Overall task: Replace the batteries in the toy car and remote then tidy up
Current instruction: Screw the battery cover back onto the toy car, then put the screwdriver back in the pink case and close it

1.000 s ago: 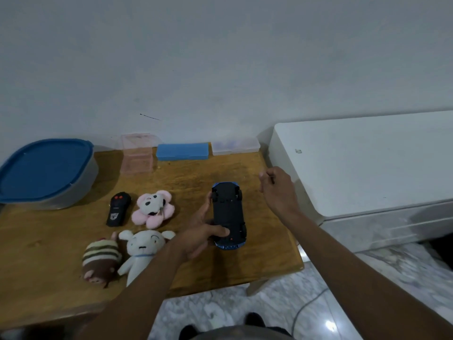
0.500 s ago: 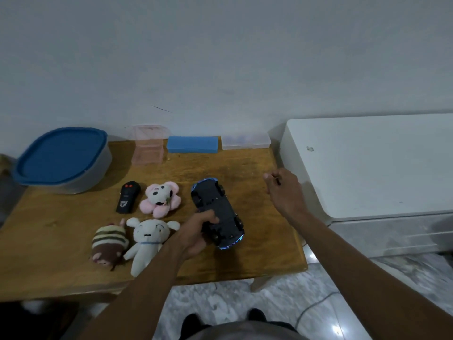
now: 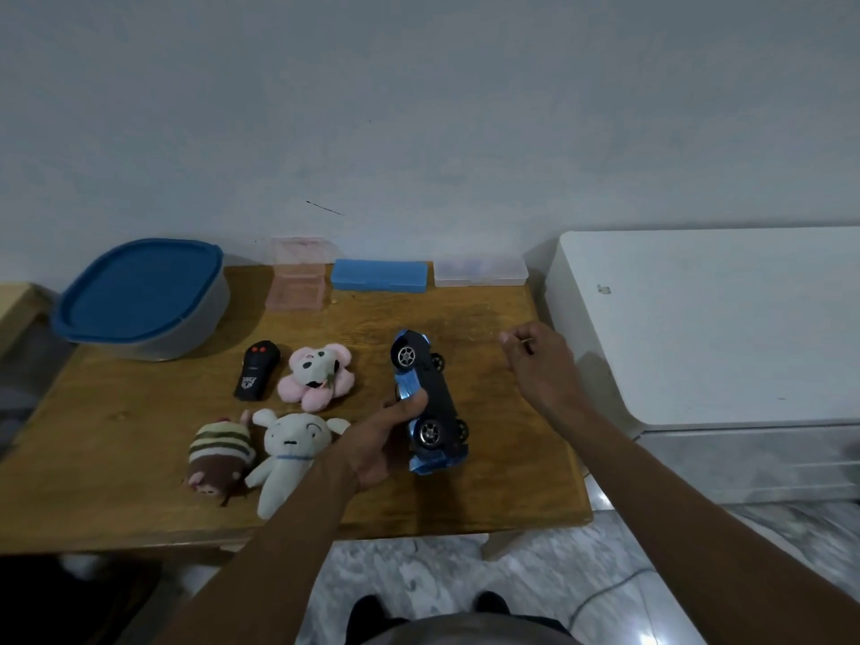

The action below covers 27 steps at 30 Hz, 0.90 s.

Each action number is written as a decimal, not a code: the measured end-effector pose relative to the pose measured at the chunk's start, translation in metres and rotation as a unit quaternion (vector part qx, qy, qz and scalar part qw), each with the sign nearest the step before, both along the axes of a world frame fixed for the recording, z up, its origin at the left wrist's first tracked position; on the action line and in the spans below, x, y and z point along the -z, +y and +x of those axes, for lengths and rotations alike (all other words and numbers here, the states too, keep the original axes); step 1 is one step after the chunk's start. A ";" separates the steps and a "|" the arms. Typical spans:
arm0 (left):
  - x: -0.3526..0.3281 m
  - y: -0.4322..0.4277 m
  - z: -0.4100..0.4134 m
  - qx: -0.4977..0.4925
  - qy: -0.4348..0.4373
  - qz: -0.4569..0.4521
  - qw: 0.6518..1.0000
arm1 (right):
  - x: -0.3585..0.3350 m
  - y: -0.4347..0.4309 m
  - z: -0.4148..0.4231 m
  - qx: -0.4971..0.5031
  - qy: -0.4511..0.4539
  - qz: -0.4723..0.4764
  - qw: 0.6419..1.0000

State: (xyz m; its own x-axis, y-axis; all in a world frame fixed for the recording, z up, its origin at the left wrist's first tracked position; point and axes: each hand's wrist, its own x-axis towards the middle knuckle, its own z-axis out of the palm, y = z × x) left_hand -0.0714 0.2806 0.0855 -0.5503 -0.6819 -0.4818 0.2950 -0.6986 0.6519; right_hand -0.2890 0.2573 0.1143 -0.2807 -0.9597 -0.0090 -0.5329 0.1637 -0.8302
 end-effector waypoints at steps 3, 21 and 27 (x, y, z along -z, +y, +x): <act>-0.001 0.001 -0.002 -0.030 -0.011 0.016 0.999 | 0.002 0.000 0.001 -0.001 -0.005 0.008 1.000; 0.050 -0.036 -0.038 0.016 -0.580 -0.130 0.804 | 0.013 -0.003 -0.024 0.019 -0.029 0.028 0.999; 0.046 -0.038 -0.041 0.030 -0.620 -0.141 0.771 | 0.019 -0.007 -0.032 0.012 -0.037 0.026 0.999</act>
State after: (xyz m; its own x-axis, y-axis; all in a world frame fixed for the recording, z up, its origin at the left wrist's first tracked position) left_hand -0.1124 0.2430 0.0394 0.1789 -0.8476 -0.4996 -0.7043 -0.4649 0.5365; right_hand -0.3214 0.2502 0.0950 -0.2999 -0.9506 -0.0805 -0.4655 0.2195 -0.8574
